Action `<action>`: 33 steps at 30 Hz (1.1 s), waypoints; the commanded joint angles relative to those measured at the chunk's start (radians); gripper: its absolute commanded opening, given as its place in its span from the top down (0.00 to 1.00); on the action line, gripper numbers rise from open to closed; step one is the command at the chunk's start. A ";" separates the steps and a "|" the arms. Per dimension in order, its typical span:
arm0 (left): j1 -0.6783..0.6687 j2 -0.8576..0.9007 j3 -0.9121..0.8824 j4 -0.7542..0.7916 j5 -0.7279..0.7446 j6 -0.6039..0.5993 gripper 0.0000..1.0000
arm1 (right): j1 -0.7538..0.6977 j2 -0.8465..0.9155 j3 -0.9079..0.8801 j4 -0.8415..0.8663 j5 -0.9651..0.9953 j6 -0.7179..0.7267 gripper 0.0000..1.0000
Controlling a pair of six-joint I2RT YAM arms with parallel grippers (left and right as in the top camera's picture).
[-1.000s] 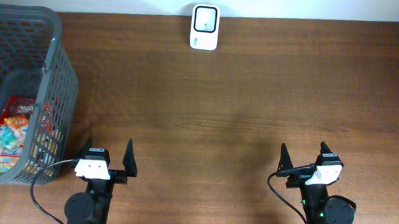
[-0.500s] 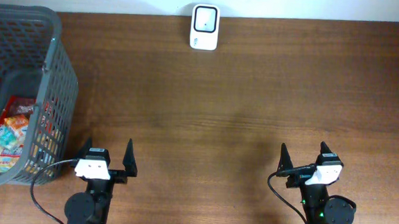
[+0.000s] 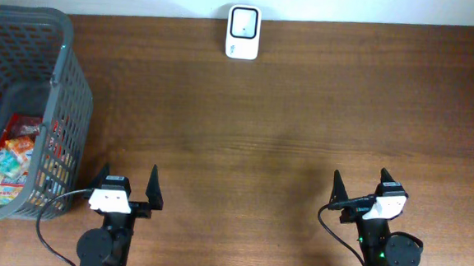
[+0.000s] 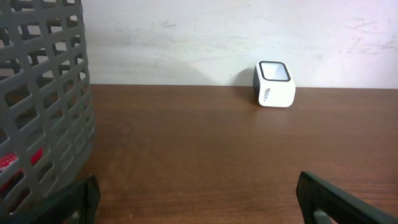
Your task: Scan the item barcode
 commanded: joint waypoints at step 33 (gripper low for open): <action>0.032 0.995 1.380 -0.396 0.229 0.170 0.01 | 0.005 -0.007 -0.005 -0.005 0.004 0.004 0.02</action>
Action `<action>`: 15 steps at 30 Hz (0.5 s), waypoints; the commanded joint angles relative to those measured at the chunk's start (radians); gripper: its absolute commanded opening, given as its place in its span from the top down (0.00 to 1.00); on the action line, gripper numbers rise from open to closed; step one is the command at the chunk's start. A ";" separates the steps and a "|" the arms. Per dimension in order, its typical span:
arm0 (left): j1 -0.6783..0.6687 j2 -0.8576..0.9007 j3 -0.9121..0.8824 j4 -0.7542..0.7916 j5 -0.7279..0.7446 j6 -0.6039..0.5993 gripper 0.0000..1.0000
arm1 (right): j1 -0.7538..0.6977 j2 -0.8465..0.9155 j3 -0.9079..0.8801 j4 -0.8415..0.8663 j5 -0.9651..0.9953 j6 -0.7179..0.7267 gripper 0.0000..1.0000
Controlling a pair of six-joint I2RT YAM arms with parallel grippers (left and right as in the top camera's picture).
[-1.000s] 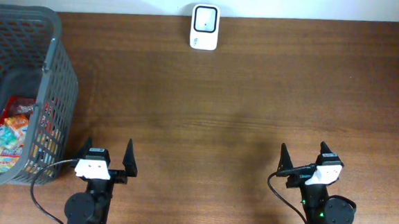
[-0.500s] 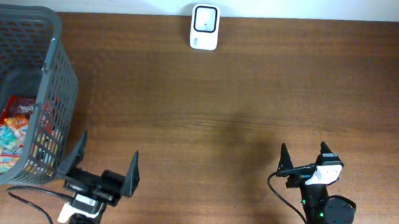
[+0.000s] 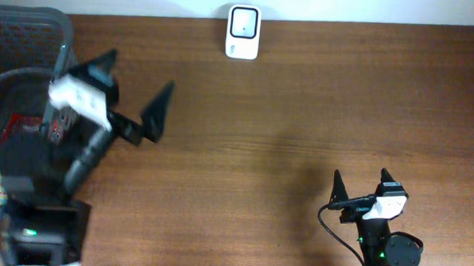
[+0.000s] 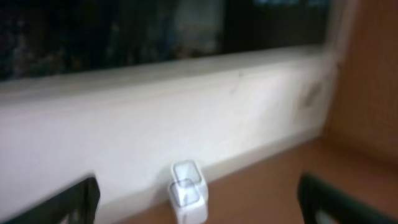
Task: Scan the item barcode
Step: 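Reach the left gripper into the grey basket and grasp the orange tissue pack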
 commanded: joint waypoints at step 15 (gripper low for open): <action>0.576 0.826 1.024 -1.030 -0.668 -0.249 0.01 | 0.005 -0.006 -0.005 -0.005 0.001 0.004 0.02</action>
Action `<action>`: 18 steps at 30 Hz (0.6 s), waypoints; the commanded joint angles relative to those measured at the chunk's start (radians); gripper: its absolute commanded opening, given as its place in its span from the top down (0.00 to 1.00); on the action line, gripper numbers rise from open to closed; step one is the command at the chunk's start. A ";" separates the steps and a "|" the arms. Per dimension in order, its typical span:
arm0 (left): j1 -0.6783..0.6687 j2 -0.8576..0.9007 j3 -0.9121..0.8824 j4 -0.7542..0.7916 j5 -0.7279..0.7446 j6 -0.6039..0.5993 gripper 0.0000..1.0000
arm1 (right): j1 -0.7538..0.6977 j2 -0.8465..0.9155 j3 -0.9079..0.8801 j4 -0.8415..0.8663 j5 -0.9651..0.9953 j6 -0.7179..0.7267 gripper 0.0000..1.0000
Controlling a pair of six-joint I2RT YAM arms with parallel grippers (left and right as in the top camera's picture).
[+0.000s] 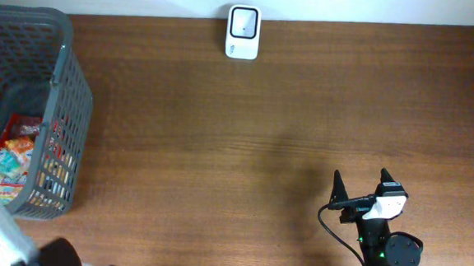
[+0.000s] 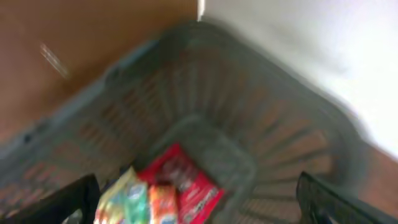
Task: Scan the item barcode
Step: 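Reach the left gripper into the grey basket and grasp the orange tissue pack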
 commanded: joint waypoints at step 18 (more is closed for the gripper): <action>0.069 0.566 -0.130 -0.287 -0.073 -0.154 0.27 | 0.005 -0.007 -0.005 -0.004 0.001 0.004 0.02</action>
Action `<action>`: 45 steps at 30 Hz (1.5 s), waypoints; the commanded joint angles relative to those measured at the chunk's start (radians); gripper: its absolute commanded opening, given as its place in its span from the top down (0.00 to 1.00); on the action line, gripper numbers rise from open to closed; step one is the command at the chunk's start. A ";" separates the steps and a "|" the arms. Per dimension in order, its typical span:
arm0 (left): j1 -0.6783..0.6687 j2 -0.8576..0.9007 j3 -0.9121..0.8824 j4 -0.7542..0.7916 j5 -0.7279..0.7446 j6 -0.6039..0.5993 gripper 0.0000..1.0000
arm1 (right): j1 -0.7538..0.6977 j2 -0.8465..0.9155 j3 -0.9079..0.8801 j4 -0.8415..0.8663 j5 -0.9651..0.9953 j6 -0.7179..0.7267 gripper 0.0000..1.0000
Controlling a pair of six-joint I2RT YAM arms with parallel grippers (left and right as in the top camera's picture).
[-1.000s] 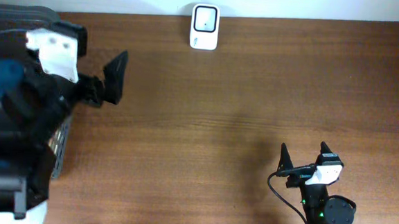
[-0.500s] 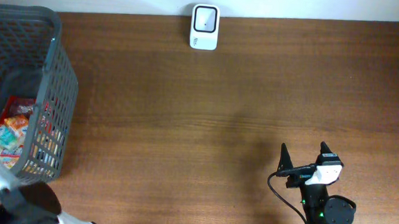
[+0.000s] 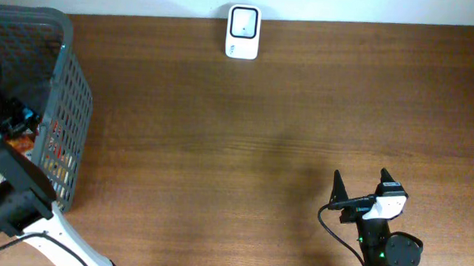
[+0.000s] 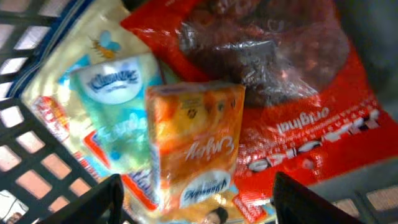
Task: Scan the item barcode
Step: 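Reach the left gripper into the grey basket and grasp the orange tissue pack, then carry the orange pack to the table in front of the scanner and release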
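Note:
Seen from the left wrist, an orange snack packet (image 4: 193, 143) lies on top of the pile, between a teal tissue pack (image 4: 115, 102) and a red bag (image 4: 298, 106). My left gripper (image 4: 199, 208) hangs open just above the orange packet, one finger on each side, holding nothing. In the overhead view the left arm (image 3: 7, 189) reaches down into the grey basket (image 3: 65, 48) and covers the items. The white barcode scanner (image 3: 243, 33) stands at the table's far edge. My right gripper (image 3: 359, 188) rests open near the front edge.
The basket's mesh wall (image 4: 25, 143) stands close on the left of my left fingers. More packets lie under the orange one. The brown table (image 3: 262, 126) stretches between the basket and the scanner.
The left wrist camera looked down on the whole basket from high above. It is now low inside it, with the open jaws astride the orange packet. The right arm has not moved.
Both grippers first rested open at the table's front edge. Then the left arm was raised beside the basket, its camera facing the wall and scanner. Then it looked down into the basket from above, and now it is down among the packets, still open.

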 commanded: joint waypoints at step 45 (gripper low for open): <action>-1.113 0.285 0.547 0.038 0.531 0.012 1.00 | 0.005 -0.007 -0.005 -0.005 0.002 0.004 0.02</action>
